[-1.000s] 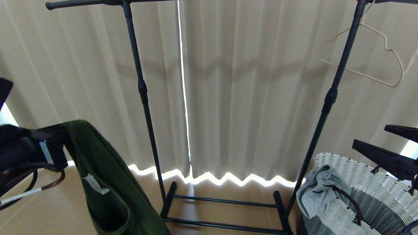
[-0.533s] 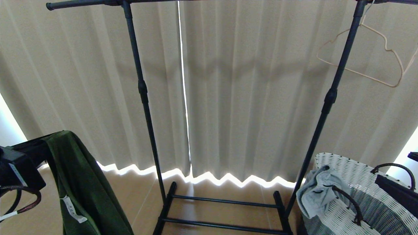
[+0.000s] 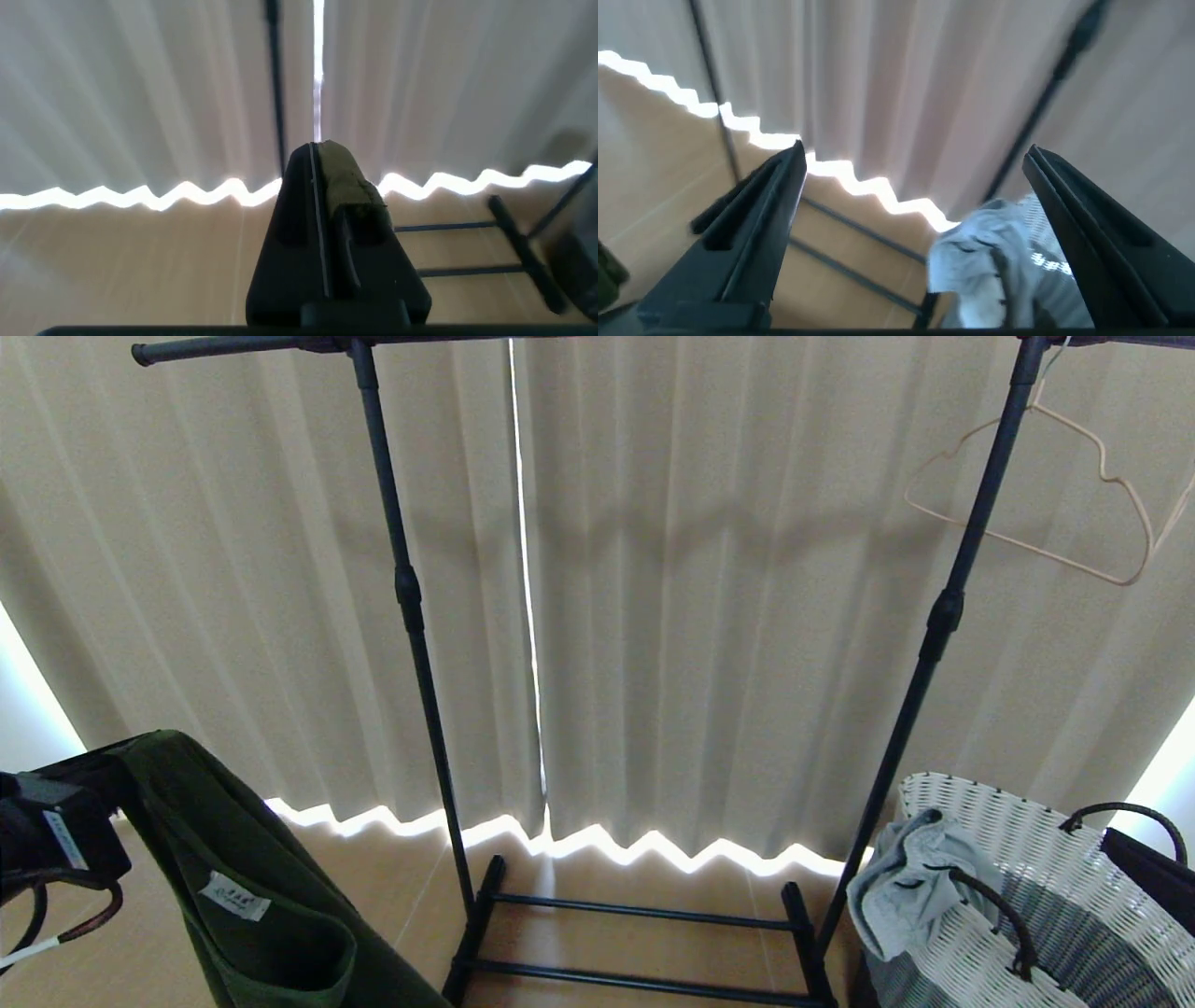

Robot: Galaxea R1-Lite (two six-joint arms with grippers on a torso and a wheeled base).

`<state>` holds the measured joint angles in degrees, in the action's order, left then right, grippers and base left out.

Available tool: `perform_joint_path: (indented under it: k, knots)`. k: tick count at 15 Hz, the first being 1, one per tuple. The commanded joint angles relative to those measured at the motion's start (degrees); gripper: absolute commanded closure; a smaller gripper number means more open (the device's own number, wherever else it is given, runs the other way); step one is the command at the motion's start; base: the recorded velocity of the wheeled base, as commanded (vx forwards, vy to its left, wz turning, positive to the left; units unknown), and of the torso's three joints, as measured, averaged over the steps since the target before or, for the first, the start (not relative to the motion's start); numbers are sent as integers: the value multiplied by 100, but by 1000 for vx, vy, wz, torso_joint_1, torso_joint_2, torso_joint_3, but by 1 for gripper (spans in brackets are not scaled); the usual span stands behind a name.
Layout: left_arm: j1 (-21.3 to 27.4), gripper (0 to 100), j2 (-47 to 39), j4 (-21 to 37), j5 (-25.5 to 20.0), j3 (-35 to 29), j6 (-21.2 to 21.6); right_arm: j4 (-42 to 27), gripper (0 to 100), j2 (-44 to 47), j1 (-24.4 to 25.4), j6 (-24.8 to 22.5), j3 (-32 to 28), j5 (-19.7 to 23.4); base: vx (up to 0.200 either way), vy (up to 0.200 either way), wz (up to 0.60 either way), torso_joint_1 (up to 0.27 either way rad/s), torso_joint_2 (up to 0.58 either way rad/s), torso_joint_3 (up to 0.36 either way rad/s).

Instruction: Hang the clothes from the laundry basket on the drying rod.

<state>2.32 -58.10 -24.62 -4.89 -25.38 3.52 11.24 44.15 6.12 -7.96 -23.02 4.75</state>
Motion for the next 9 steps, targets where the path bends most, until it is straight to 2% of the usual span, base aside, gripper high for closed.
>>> perform_joint_path:
  k: [1, 4, 9]
  knots:
    - [-65, 100, 71, 10, -21, 68, -18, 19, 0, 164, -102, -4, -19, 8, 0, 0, 0, 0, 0, 0]
    - [111, 100, 282, 37, -390, 262, -1, 45, 0, 172, -111, 5, -28, 8, 0, 0, 0, 0, 0, 0]
    - [94, 100, 466, 46, -381, 288, 78, 54, 0, 181, -111, 31, -19, 26, 0, 0, 0, 0, 0, 0]
